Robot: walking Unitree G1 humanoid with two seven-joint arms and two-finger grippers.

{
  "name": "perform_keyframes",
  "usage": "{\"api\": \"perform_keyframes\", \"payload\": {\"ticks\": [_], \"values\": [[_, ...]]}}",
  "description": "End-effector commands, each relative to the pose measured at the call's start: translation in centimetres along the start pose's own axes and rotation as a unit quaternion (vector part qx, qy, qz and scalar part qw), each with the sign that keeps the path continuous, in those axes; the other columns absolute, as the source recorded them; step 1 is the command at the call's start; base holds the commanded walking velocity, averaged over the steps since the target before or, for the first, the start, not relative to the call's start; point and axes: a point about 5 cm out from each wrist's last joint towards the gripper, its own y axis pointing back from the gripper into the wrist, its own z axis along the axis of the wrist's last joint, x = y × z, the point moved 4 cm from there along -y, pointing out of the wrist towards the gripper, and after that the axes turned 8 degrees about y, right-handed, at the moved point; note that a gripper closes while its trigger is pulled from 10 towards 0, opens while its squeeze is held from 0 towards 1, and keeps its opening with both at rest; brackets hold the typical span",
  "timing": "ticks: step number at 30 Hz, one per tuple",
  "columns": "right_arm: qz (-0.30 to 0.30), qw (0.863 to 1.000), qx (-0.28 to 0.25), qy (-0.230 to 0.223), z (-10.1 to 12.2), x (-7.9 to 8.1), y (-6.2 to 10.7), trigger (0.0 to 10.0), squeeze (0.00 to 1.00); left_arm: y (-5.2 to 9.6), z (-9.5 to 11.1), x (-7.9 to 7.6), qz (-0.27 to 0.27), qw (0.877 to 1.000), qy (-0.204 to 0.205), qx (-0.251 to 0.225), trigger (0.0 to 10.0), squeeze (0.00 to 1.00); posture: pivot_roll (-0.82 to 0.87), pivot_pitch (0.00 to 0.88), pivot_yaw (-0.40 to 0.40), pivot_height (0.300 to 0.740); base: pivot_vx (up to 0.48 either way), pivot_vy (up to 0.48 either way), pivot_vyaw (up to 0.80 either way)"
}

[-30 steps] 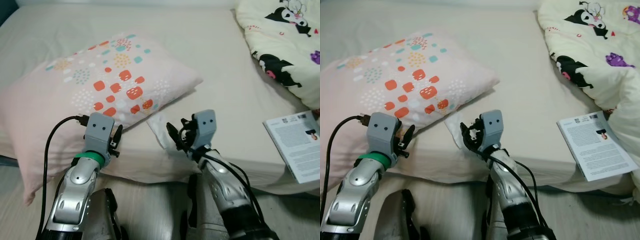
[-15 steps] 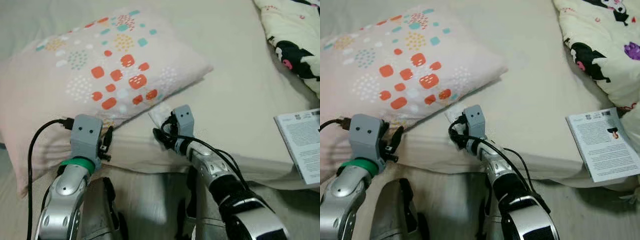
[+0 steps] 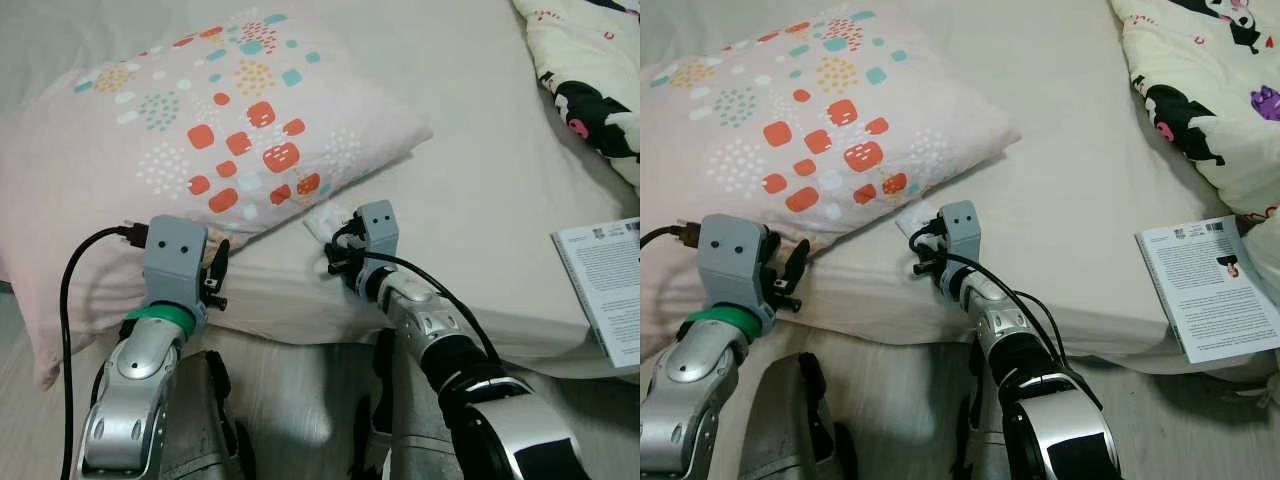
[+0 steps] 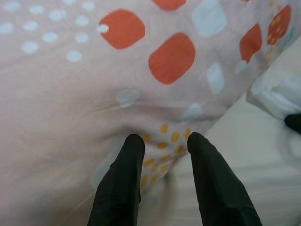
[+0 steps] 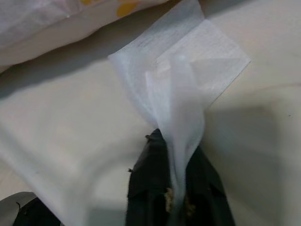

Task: Clean up the room

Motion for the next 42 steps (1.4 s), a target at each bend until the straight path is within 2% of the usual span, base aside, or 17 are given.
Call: {"api": "perform_keyframes", "payload": {"ticks": [1,7,8,9,10,12,13,14,15,17,19,20,25,26,27,34,42], "values": [[0.003,1.0,0.015,-0.004,-1.2,0.1,0.3,0.0,0.0,-0.1,-1.0,-0.2,0.0,1.0,0.006,0.017,10.0,0.0,0.05,0.262,0.011,0.538,0.0,0.0,0.0],[0.004,0.999,-0.05,0.02,1.1,-0.5,0.9,0.0,0.0,-1.1,-0.7,-1.2,-0.011,1.0,0.019,0.005,10.0,0.0,0.0,0.211,-0.004,0.538,0.0,0.0,0.0],[-0.001,0.996,-0.083,0.032,2.0,-0.8,1.8,0.0,0.0,-1.6,-0.5,-1.8,-0.016,1.0,0.027,-0.003,10.0,0.0,-0.04,0.15,-0.023,0.538,0.0,0.0,0.0],[-0.007,0.993,-0.112,0.04,2.6,-1.0,2.8,0.0,0.0,-2.0,-0.2,-2.2,-0.02,0.999,0.032,-0.01,10.0,0.0,-0.05,0.14,-0.026,0.538,0.0,0.0,0.0],[-0.007,0.993,-0.112,0.04,2.6,-1.0,2.8,0.0,0.0,-2.0,-0.2,-2.2,-0.02,0.999,0.032,-0.01,10.0,0.0,-0.05,0.14,-0.026,0.538,0.0,0.0,0.0],[-0.036,0.985,-0.154,0.062,3.5,-1.6,5.3,0.0,0.0,-2.5,0.4,-2.8,-0.027,0.998,0.043,-0.025,10.0,0.0,-0.07,0.107,-0.039,0.538,0.0,0.0,0.0],[-0.036,0.985,-0.154,0.062,3.5,-1.6,5.3,0.0,0.0,-2.5,0.4,-2.8,-0.027,0.998,0.043,-0.025,10.0,0.0,-0.07,0.107,-0.039,0.538,0.0,0.0,0.0],[-0.052,0.983,-0.161,0.066,3.4,-1.8,6.4,10.0,0.0,-2.7,0.7,-2.9,-0.028,0.998,0.048,-0.03,10.0,0.0,-0.08,0.078,-0.047,0.538,0.0,0.0,0.0],[-0.073,0.981,-0.165,0.07,3.0,-2.1,7.6,10.0,0.0,-2.8,0.9,-2.8,-0.028,0.998,0.055,-0.032,10.0,0.0,-0.1,0.057,-0.051,0.538,0.0,0.0,0.0],[-0.073,0.981,-0.165,0.07,3.0,-2.1,7.6,10.0,0.0,-2.8,0.9,-2.8,-0.028,0.998,0.055,-0.032,10.0,0.0,-0.1,0.057,-0.051,0.538,0.0,0.0,0.0],[-0.139,0.971,-0.181,0.074,2.4,-3.2,10.5,10.0,0.0,-3.3,1.3,-2.2,-0.022,0.995,0.087,-0.038,10.0,0.0,-0.14,0.019,-0.035,0.538,0.0,0.0,0.0],[-0.139,0.971,-0.181,0.074,2.4,-3.2,10.5,10.0,0.0,-3.3,1.3,-2.2,-0.022,0.995,0.087,-0.038,10.0,0.0,-0.14,0.019,-0.035,0.538,0.0,0.0,0.0],[-0.211,0.953,-0.204,0.076,3.1,-5.2,12.8,10.0,0.0,-4.2,2.0,-1.7,-0.011,0.991,0.125,-0.05,10.0,0.0,-0.17,0.0,-0.008,0.538,0.0,0.0,0.0],[-0.211,0.953,-0.204,0.076,3.1,-5.2,12.8,10.0,0.0,-4.2,2.0,-1.7,-0.011,0.991,0.125,-0.05,10.0,0.0,-0.17,0.0,-0.008,0.538,0.0,0.0,0.0],[-0.221,0.947,-0.216,0.089,4.5,-5.9,12.7,10.0,0.0,-4.6,2.6,-1.5,-0.008,0.99,0.125,-0.069,10.0,0.0,-0.17,0.0,-0.005,0.538,0.0,0.0,0.0],[-0.234,0.934,-0.234,0.135,7.1,-6.4,12.1,10.0,0.0,-4.9,3.9,-1.1,0.006,0.987,0.12,-0.105,10.0,0.0,-0.14,0.0,-0.021,0.553,0.0,0.0,0.0],[-0.233,0.933,-0.234,0.14,7.5,-6.5,11.8,10.0,0.0,-5.4,4.6,-1.8,0.009,0.985,0.121,-0.123,10.0,0.0,-0.13,0.0,-0.033,0.587,0.0,0.0,0.0]]}}
